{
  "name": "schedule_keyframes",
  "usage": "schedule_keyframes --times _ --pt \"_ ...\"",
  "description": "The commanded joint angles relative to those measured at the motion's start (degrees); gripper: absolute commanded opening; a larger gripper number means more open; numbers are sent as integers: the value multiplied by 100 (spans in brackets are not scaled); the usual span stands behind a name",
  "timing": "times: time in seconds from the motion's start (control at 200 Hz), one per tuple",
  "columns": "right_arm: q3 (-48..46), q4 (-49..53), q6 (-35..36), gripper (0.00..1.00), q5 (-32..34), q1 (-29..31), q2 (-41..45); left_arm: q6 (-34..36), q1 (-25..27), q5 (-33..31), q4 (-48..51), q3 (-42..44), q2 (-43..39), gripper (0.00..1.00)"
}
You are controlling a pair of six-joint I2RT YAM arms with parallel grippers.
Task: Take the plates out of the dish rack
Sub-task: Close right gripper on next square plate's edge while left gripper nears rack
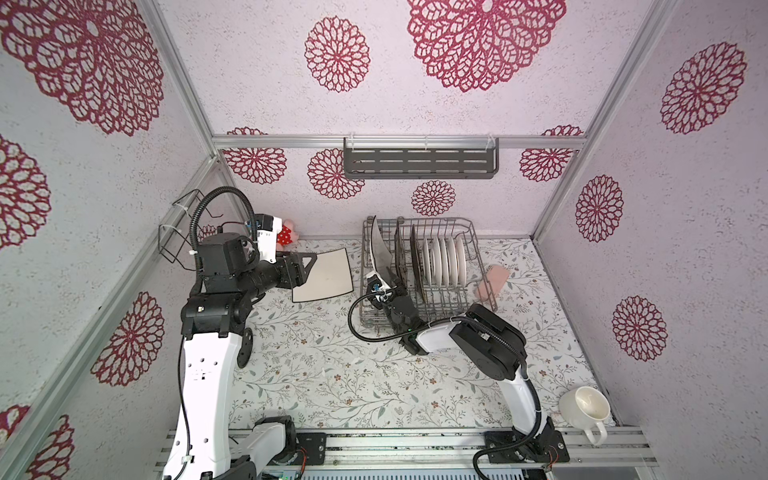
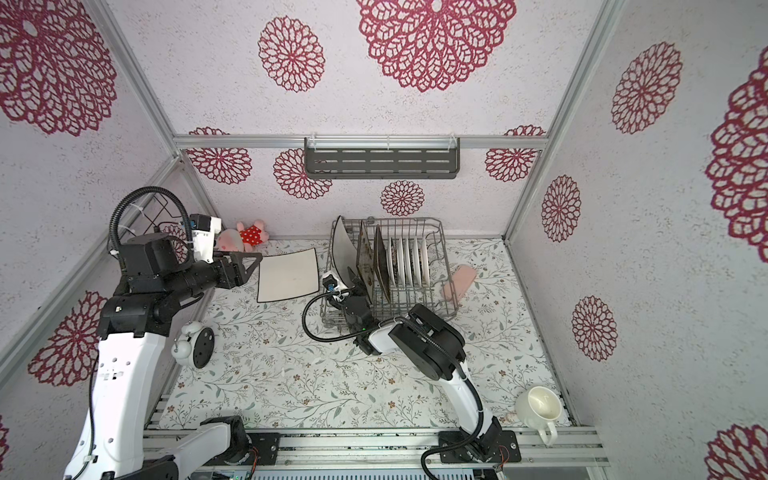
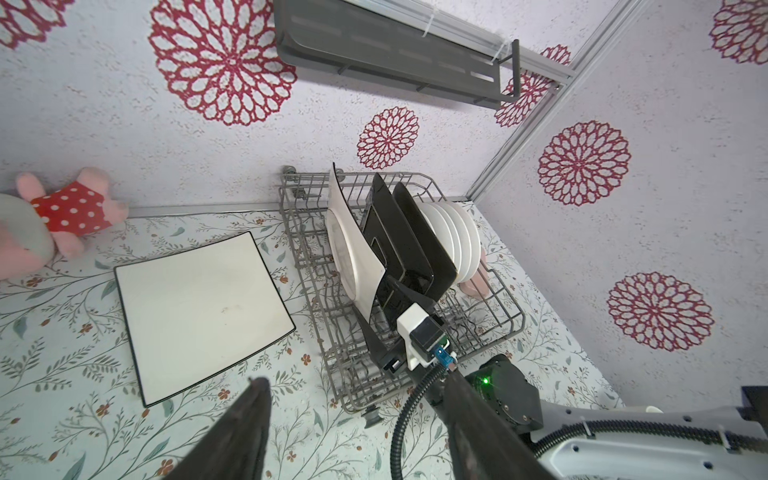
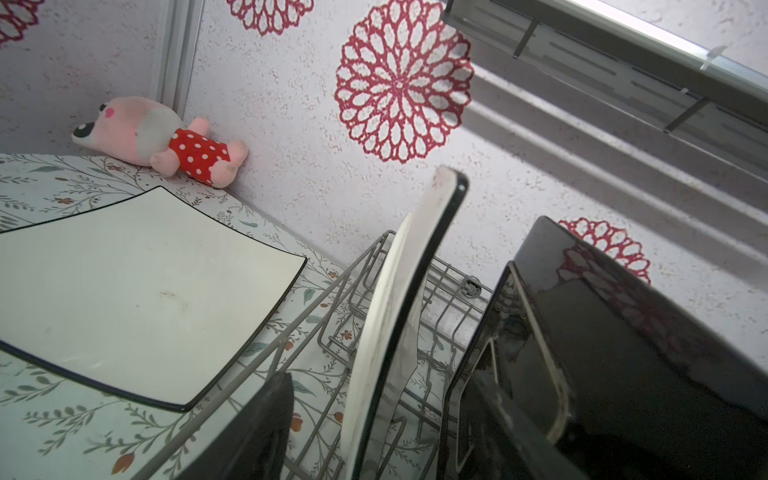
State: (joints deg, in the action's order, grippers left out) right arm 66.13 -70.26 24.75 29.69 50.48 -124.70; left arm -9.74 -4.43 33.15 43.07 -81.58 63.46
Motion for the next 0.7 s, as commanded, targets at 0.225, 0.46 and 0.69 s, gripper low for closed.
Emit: schedule_keyframes --times 0.225,0.46,0.69 --pt "397 -325 -313 54 185 -127 -236 60 -14 534 -380 123 -180 70" --pt "698 -153 -357 44 102 -153 -465 42 -10 570 -426 186 -155 71" --pt "766 -260 -206 32 121 -161 -458 26 -13 570 -501 279 -129 72"
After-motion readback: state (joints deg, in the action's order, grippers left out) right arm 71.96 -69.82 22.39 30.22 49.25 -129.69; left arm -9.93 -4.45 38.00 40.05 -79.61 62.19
